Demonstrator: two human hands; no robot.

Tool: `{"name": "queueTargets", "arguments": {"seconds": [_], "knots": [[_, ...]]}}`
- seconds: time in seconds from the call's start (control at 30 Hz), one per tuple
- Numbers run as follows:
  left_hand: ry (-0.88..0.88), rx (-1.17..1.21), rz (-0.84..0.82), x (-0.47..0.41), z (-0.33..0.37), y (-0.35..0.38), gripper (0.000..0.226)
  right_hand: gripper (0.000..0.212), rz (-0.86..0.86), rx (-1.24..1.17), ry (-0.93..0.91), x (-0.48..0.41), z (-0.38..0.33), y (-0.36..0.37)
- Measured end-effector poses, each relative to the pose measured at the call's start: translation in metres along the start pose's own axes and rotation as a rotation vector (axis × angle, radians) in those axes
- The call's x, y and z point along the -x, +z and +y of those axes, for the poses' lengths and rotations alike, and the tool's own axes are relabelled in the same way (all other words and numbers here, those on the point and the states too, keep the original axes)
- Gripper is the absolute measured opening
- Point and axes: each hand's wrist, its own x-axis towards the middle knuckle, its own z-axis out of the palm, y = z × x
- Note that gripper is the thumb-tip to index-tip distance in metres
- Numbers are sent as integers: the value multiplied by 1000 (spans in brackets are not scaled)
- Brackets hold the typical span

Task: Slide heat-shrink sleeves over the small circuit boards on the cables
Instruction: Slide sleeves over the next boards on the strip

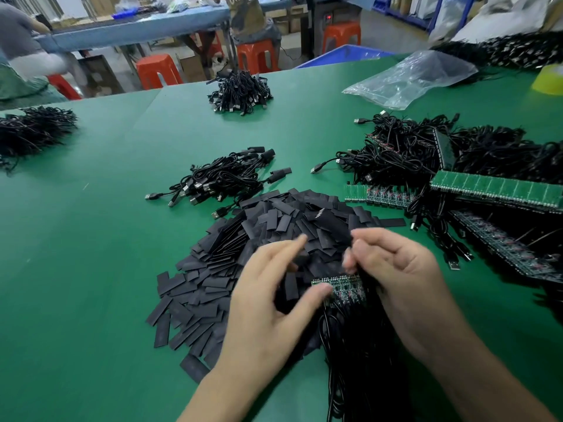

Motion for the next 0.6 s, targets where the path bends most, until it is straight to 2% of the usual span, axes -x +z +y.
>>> {"name": "queueTargets", "arguments": {"seconds": [0.13, 0.23, 0.3, 0.37, 0.43, 0.6], "knots": [[84, -113, -223, -6, 20, 21, 50, 26, -64, -436, 34, -7, -10, -9], [116, -100, -284, -11, 34, 39, 40, 29, -103, -535, 42, -7, -12, -14], [65, -43, -306, -15, 40, 41, 31, 31, -83, -512, 21, -9, -11, -18], [-48, 119, -331, -20, 41, 35, 24, 38, -59, -442, -18, -12, -11, -21], [-149, 290, -288, -31, 36, 22, 17, 47, -33, -346, -33, -14, -10, -24], [-190, 106, -18, -93, -11, -27, 24, 51, 25, -116, -41, -16, -5, -27]]}}
